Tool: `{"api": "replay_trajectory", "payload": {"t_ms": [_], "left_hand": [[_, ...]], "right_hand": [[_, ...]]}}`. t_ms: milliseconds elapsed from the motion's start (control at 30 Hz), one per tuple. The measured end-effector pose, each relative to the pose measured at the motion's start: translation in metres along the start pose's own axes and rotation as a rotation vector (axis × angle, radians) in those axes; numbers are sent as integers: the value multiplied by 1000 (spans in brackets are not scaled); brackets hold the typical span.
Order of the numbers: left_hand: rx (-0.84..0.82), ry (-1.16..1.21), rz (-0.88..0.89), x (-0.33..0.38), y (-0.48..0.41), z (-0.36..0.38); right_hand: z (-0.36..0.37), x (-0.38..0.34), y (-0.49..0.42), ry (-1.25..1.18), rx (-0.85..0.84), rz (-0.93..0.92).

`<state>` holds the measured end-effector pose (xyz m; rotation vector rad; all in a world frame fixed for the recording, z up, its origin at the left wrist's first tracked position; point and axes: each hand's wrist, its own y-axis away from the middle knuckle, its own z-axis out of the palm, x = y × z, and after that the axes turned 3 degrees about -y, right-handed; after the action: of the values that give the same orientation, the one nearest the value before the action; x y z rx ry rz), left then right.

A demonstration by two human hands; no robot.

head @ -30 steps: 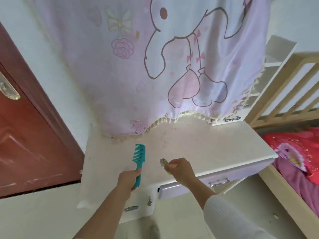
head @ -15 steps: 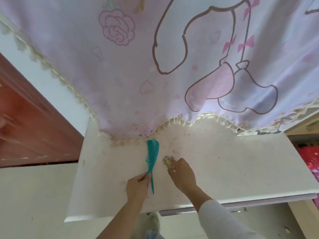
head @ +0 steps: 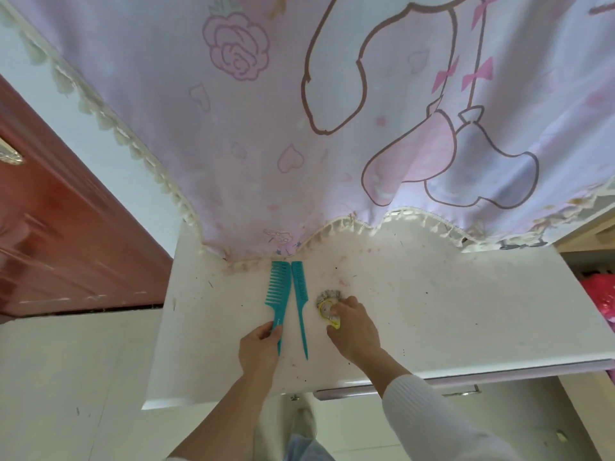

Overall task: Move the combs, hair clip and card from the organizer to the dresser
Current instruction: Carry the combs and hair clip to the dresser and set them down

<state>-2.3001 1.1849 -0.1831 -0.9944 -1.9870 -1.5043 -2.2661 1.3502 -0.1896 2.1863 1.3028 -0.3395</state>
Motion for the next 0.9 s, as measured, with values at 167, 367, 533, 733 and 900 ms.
{"api": "replay_trajectory", "payload": {"t_ms": [167,367,533,733,900], "left_hand": [[-100,-301,101,8,6,-14],[-252,-452,260,36,29,-33],[-376,-735,718,42,78,-34],[-592,-932,1148,-16,171,-23],[-879,-975,1467,-92,285,-12]], "right_hand": [[-15,-4,26,-42,-1,21],[-34,-18,83,-71,108,66],[-33,-26,164,-135,308,171],[3,-7,312,-175,550,429],[26,24,465,-190,752,733]]}}
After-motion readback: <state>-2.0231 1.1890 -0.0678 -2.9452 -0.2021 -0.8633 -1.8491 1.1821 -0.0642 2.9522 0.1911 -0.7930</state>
